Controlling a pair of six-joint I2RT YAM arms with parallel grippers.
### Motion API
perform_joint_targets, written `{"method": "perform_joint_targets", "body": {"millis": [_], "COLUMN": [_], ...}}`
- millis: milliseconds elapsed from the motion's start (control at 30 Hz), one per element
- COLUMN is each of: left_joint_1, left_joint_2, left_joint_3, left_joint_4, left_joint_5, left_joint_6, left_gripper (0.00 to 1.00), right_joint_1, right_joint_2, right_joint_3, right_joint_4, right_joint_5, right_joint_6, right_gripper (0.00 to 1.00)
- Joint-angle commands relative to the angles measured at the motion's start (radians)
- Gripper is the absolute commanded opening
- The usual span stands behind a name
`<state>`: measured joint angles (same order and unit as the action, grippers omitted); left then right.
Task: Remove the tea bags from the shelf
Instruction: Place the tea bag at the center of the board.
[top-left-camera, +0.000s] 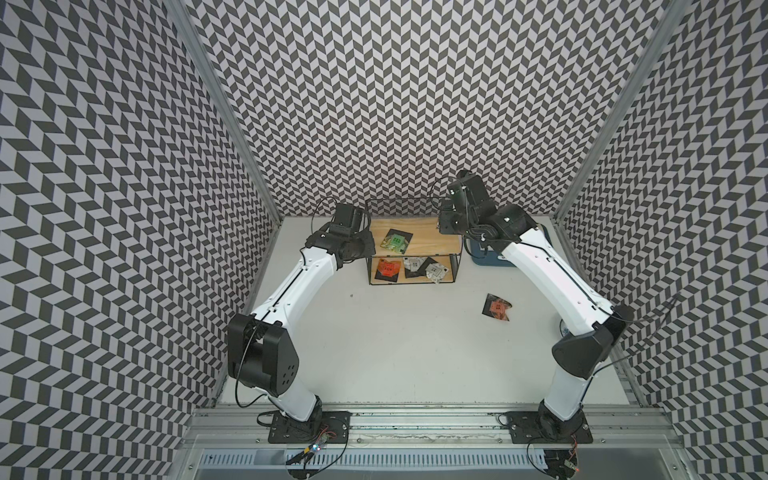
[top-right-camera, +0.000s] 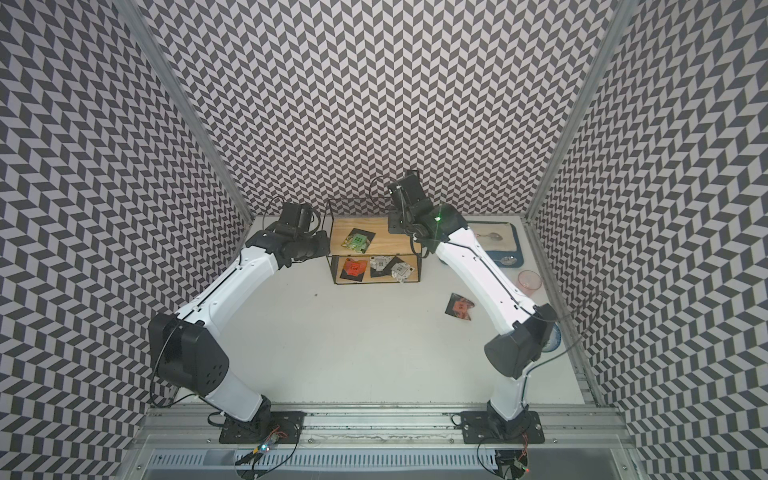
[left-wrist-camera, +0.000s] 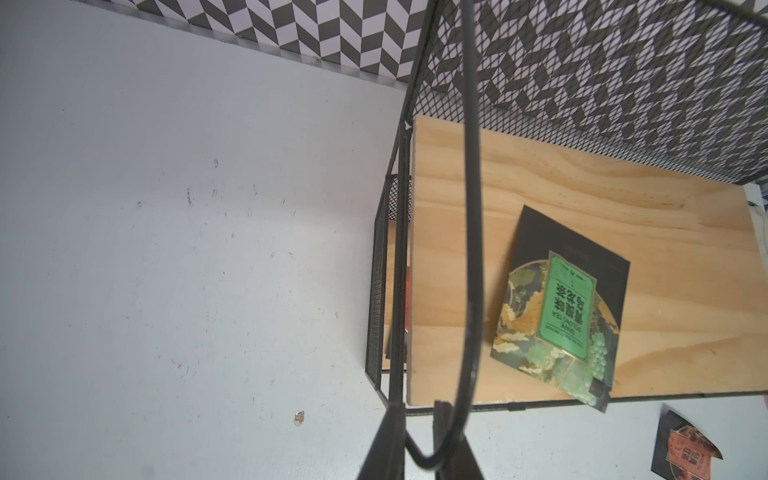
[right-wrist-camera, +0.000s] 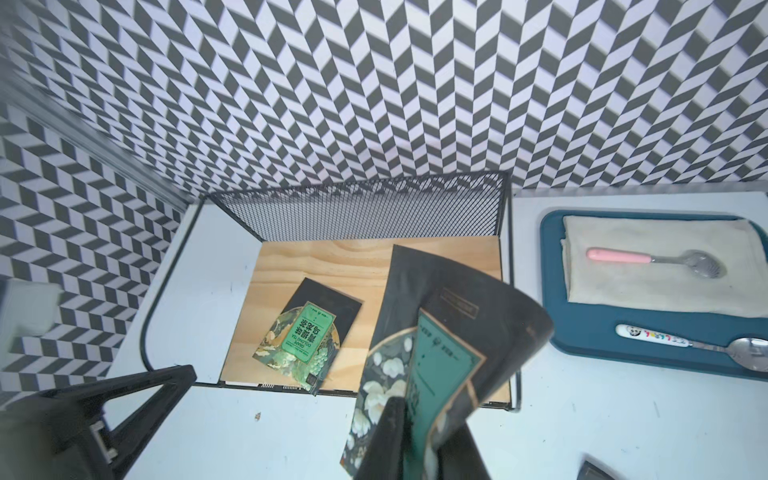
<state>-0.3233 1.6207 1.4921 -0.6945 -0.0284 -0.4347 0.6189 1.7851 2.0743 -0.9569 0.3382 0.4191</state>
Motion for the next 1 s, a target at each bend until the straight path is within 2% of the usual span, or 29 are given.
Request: {"method": "perform_joint_targets", "body": {"millis": [0, 267, 500, 667, 800, 967], "left_joint_1": [-0.006, -0.007, -0.006, -0.006, -0.006, -0.006], "left_joint_2": [-0.007, -0.008, -0.008, -0.007, -0.007, -0.007], "left_joint_3": [-0.001, 0.000, 0.003, 0.007, 0.008, 0.008], "left_joint_4": [-0.003, -0.005, -0.008, -0.010, -0.011, -0.011], "left_joint_5": [0.004, 0.004, 0.002, 0.001, -0.001, -0.001], "left_joint_6": [-0.004, -0.001, 0.002, 0.001, 0.002, 0.001], "left_gripper": [0.17, 0.17, 0.17, 0.17, 0.17, 0.17], "right_joint_1": [-0.023, -0.154, -0.284, -0.326, -0.367, -0.390], "right_joint_2": [-0.055, -0.180, -0.279, -0.280, -0.241, -0.213], "right_joint_3": [-0.049, -0.229, -0.549, -0.712, -0.786, -0.861], "right_joint_4": [0.018, 0.034, 0.142, 0.197, 0.208, 0.267], "right_joint_5": [0.030, -0.014, -0.091, -0.149, -0.230, -0.274], "right_joint_6": [0.009, 0.051, 0.081, 0.087, 0.086, 0.079], "right_gripper": [0.16, 0.16, 0.16, 0.16, 0.16, 0.17]}}
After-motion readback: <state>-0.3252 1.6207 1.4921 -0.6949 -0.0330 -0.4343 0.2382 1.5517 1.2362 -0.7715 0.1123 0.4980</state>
